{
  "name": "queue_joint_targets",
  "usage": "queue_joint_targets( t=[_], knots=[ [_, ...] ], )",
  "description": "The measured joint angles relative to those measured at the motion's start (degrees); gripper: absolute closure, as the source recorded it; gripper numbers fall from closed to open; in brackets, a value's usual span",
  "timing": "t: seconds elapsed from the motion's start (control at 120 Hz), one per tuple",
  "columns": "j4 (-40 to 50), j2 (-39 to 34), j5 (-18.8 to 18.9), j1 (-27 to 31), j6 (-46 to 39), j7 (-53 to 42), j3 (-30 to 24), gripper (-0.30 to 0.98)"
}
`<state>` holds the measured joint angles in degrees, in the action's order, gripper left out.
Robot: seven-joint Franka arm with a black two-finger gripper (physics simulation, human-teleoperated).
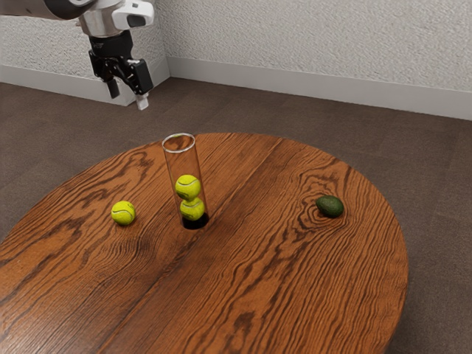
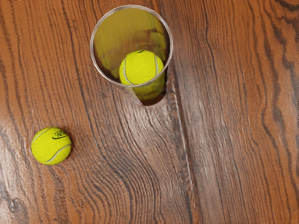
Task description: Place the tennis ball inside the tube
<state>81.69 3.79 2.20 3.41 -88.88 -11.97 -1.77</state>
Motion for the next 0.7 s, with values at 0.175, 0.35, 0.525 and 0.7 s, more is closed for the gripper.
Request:
queue_joint_targets(
  t=[0.175, 0.35, 0.525, 0.7],
  knots=[
    [0.0, 0.2, 0.0, -0.1, 0.1, -0.6, -0.3, 0.00],
    [1.1, 0.4, -0.3, -0.1, 0.5, -1.0, -0.2, 0.00],
    [8.4, -4.3, -1.4, -1.5, 1.9, -1.1, 1.8, 0.00],
    [20.8, -10.6, -0.4, -1.1, -3.4, -2.1, 6.7, 0.00]
  ],
)
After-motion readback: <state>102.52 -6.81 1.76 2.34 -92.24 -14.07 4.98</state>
